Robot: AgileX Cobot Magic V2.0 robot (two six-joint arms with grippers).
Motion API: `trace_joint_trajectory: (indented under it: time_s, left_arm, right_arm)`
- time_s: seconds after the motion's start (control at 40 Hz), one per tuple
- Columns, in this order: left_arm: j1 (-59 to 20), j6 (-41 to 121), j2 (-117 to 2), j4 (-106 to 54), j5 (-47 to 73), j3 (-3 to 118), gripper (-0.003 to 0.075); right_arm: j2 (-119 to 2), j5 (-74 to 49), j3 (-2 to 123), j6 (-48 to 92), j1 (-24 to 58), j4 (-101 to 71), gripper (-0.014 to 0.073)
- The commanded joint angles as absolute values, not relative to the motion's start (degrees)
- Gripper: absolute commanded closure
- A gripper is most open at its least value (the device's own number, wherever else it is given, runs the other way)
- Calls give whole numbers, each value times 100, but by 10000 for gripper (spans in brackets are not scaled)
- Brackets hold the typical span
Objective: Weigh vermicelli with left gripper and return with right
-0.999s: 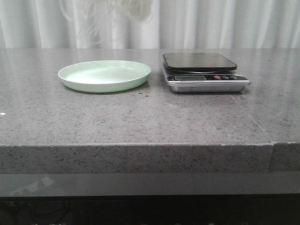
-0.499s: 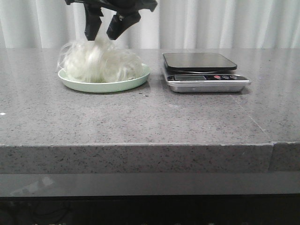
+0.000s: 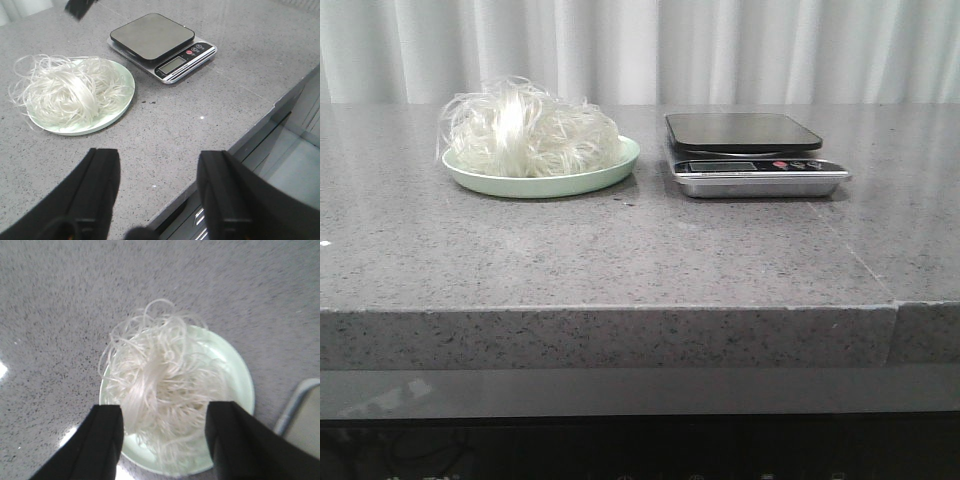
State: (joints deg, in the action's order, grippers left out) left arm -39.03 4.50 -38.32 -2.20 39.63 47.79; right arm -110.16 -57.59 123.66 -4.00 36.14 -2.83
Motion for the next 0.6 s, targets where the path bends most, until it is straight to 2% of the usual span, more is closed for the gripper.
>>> trace_joint_trajectory:
  time_s: [0.0, 0.4, 0.574]
  left_arm:
    - [-3931, 375, -3820, -251, 3542, 4936, 280]
    - [-3931, 375, -3820, -251, 3552, 4936, 280]
    - [-3931, 375, -3820, -251, 3552, 4936, 280]
  right_arm:
    - [-10195, -5532, 12155, -564, 3609, 0, 106]
    - [-7461, -4372, 8622, -652, 3609, 331, 106]
    - [-6386, -4267, 7417, -652, 3609, 384, 106]
